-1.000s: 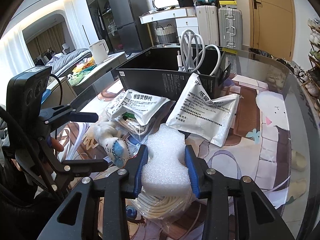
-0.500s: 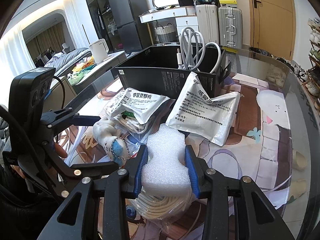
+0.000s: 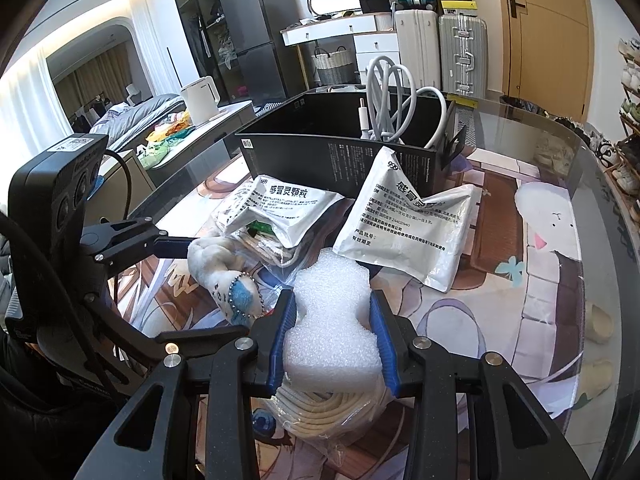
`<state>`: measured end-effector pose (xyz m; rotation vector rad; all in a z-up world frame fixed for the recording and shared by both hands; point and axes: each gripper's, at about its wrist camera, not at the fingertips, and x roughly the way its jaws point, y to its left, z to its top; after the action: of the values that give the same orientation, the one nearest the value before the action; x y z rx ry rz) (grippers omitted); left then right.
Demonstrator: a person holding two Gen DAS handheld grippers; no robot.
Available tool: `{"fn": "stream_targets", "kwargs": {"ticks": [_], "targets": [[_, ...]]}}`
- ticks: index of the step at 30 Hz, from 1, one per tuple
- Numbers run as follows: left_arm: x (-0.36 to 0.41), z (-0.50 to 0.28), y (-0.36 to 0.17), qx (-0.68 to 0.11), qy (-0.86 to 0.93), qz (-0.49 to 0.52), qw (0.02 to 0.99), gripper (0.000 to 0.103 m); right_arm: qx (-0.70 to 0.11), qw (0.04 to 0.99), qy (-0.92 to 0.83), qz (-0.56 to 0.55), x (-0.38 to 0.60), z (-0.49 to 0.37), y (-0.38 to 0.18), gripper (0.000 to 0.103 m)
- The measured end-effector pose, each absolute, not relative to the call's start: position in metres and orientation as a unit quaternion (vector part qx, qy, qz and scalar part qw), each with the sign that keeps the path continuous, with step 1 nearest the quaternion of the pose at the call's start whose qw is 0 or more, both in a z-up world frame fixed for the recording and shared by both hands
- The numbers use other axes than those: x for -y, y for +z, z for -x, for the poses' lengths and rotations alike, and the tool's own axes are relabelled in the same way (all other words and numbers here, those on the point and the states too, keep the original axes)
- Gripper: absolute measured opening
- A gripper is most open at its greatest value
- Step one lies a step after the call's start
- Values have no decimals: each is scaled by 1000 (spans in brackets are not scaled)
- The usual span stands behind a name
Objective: Organize soft objects
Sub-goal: 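Lower the left tool onto the white plush toy and close on it, then lift the plush toy with the left tool while the right tool carries the foam over the box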
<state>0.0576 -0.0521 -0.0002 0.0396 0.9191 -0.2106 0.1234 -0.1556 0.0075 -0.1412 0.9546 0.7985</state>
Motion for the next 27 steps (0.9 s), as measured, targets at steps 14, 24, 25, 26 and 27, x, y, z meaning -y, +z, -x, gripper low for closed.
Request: {"fn": "stream_targets", "kwargs": {"ticks": [14, 24, 25, 26, 27], "targets": [[29, -43, 32, -400, -107, 7, 910, 85, -414, 819, 393, 59, 166, -113, 35, 37], [13, -40, 48, -372, -87, 25, 924, 85, -379, 831, 404, 50, 165, -104, 57, 37], [12, -41, 50, -368, -84, 26, 926, 85, -378, 831, 405, 50, 164, -103, 58, 37], [11, -41, 52, -364, -81, 27, 927, 85, -375, 832, 405, 48, 164, -102, 61, 37], [10, -42, 54, -362, -79, 27, 928, 85, -373, 833, 405, 47, 164, -102, 62, 37]]}}
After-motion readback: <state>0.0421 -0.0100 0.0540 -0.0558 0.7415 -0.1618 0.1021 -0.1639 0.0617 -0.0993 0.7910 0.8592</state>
